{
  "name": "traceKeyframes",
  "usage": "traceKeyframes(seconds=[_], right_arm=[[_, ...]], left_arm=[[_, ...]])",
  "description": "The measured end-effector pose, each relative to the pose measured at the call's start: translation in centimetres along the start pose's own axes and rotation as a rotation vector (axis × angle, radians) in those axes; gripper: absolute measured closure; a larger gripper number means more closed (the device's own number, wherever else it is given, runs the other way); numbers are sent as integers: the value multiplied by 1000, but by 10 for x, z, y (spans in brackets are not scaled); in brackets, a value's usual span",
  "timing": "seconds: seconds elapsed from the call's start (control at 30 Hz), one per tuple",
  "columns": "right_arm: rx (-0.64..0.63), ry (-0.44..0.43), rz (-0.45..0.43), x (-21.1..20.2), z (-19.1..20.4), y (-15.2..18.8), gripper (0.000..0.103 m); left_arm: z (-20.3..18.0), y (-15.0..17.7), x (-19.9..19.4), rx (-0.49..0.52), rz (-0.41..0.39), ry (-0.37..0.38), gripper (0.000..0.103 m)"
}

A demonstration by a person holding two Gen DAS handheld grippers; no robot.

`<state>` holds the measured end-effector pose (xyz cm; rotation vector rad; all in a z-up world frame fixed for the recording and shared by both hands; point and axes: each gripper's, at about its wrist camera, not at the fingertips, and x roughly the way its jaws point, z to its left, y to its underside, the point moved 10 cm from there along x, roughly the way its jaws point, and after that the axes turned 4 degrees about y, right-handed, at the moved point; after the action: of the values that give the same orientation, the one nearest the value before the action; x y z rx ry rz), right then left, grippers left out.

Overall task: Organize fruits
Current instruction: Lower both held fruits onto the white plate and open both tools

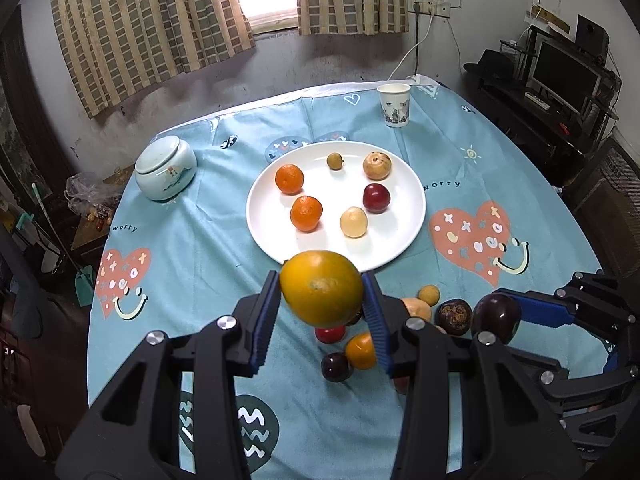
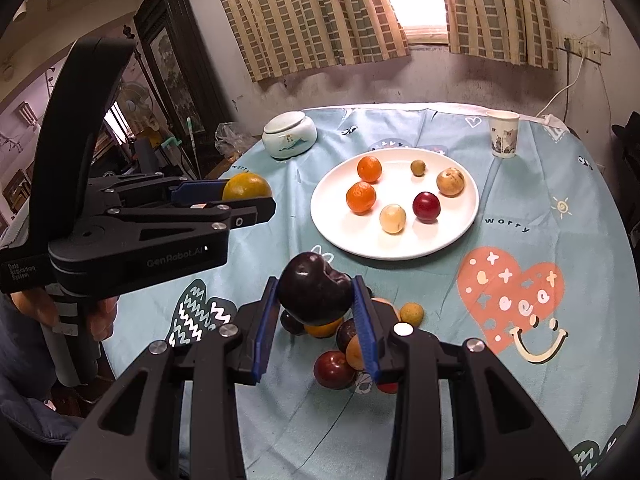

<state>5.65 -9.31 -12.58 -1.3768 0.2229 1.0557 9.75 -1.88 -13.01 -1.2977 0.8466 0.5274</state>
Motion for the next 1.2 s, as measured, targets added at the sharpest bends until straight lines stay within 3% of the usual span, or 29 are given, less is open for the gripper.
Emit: traceKeyframes(seconds=[0.33, 0.63, 0.87, 1.1, 1.2], right_arm=[[11, -5, 33, 23, -12, -6, 66], [-16, 30, -20, 52, -42, -64, 66], [18, 100, 8, 117, -88, -101, 66], [-24, 155, 67, 173, -114, -106, 66], [-48, 201, 98, 188, -123, -104, 63]], left_arm=[[4, -9, 28, -6, 32, 14, 61], [35, -56, 62, -80, -15, 48, 61], [43, -81, 128, -76, 24, 39, 61], [50, -89, 169, -79, 42, 36, 61], [55, -94, 174, -86, 36, 31, 50]])
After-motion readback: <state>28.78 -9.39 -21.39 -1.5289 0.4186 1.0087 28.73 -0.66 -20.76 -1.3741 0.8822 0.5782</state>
